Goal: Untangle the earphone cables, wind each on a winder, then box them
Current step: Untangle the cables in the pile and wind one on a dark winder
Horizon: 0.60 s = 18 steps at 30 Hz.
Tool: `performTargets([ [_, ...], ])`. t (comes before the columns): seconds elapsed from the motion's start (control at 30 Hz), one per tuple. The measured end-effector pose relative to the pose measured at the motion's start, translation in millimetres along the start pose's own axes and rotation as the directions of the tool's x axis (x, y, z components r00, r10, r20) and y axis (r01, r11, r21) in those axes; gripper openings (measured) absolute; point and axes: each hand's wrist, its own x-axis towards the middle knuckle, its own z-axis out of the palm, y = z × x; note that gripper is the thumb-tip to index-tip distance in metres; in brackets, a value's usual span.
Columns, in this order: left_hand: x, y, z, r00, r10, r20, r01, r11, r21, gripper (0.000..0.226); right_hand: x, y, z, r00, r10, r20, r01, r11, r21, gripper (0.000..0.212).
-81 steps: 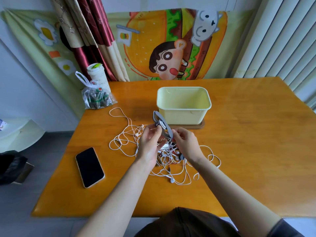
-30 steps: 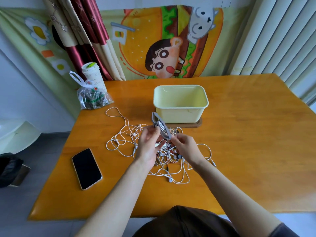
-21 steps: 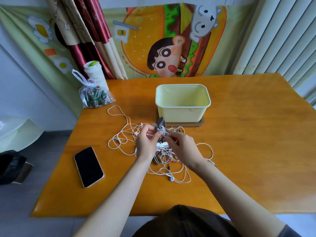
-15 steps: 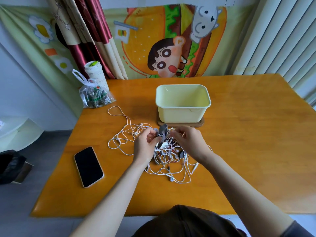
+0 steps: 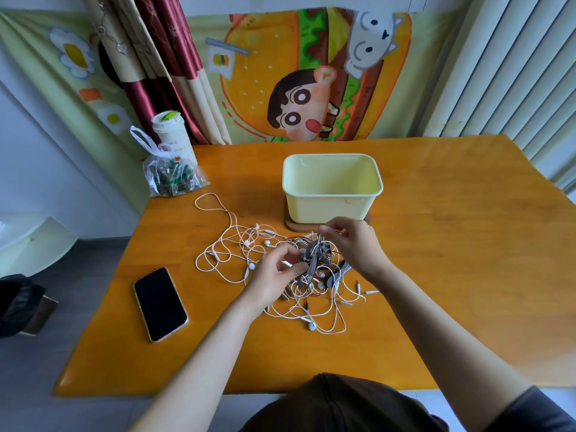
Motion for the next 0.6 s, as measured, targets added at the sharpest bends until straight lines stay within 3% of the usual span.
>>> performTargets([
  [0.3, -2.6, 8.2, -3.8, 0.998, -0.018, 0.064, 0.028, 0.988, -0.152, 0.007, -2.7, 5.9, 5.0, 0.998, 0.066, -0.001, -0.066, 0.996, 0.065, 0.023],
  [0.5, 3.0, 24.0, 6.2, 0.990, -0.097, -0.107, 0.028, 0.856, -0.516, 0.006, -17.9, 6.1, 23.7, 0.968, 0.206, 0.147, -0.245, 0.907, 0.343, 0.037],
  [0.6, 5.8, 25.6, 10.4, 0.970, -0.170, -0.175, 0.041, 0.820, -0.571, 0.002, -22.9, 2.0, 29.9, 0.961, 0.226, 0.161, -0.272, 0.883, 0.383, 0.034],
])
